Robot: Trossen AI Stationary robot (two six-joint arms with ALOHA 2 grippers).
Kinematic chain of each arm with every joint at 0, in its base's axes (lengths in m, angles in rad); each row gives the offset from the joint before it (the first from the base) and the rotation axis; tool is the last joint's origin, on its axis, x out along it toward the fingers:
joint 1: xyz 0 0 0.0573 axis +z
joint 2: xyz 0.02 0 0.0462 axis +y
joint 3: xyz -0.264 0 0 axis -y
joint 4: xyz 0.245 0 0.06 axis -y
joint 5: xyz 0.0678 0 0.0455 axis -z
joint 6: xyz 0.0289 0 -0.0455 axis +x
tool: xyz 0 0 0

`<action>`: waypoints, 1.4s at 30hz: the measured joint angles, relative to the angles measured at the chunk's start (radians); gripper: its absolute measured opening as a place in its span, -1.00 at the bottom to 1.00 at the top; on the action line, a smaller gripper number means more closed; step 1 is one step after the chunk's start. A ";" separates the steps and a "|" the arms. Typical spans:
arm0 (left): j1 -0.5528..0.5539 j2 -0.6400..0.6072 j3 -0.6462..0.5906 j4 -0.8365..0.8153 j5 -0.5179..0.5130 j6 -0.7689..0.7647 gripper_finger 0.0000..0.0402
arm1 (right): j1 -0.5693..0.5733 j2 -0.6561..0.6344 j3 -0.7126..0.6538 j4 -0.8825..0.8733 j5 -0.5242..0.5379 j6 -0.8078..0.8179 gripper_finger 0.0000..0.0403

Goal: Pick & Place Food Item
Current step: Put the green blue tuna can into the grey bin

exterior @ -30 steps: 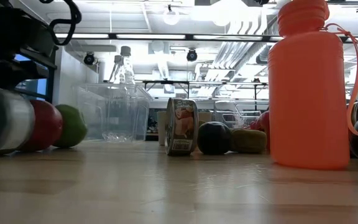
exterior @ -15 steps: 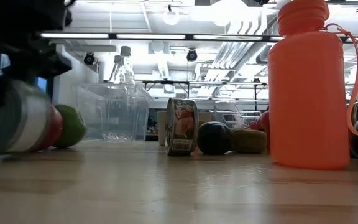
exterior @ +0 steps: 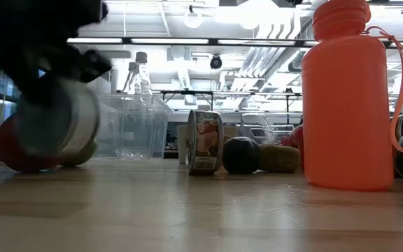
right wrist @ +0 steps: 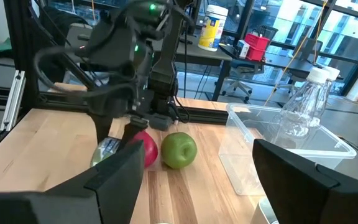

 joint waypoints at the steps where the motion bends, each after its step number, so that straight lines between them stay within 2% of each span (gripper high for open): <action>1: 0.006 0.000 0.017 0.000 -0.008 0.029 -0.30 | 0.000 0.000 0.000 0.000 0.000 0.000 0.42; 6: 0.061 0.000 0.130 -0.001 -0.127 0.199 -0.30 | 0.000 0.000 0.000 0.003 0.000 0.000 0.42; 11: 0.186 0.000 0.235 0.015 -0.227 0.361 -0.30 | 0.000 0.000 0.000 0.010 0.000 -0.001 0.42; 15: 0.321 0.000 0.264 0.102 -0.223 0.467 -0.30 | 0.000 0.000 0.000 0.017 0.000 -0.007 0.42; 18: 0.428 0.019 0.264 0.178 -0.152 0.535 -0.30 | 0.006 0.000 0.000 0.048 0.000 -0.017 0.42; 20: 0.487 0.054 0.264 0.237 -0.110 0.570 -0.30 | 0.015 0.000 0.000 0.061 0.000 -0.026 0.42; 23: 0.547 0.123 0.264 0.302 -0.100 0.608 -0.30 | 0.025 0.000 0.000 0.066 -0.001 -0.038 0.42; 26: 0.587 0.197 0.264 0.353 -0.106 0.657 -0.30 | 0.032 0.000 0.000 0.070 0.000 -0.055 0.42; 32: 0.607 0.290 0.280 0.431 -0.283 0.767 -0.30 | 0.031 0.000 0.000 0.069 0.000 -0.056 0.42; 35: 0.602 0.320 0.280 0.497 -0.310 0.818 -0.30 | 0.031 0.000 0.000 0.068 0.000 -0.055 0.42; 42: 0.603 0.349 0.280 0.529 -0.346 0.765 -0.26 | 0.032 0.000 0.000 0.053 -0.001 -0.047 0.42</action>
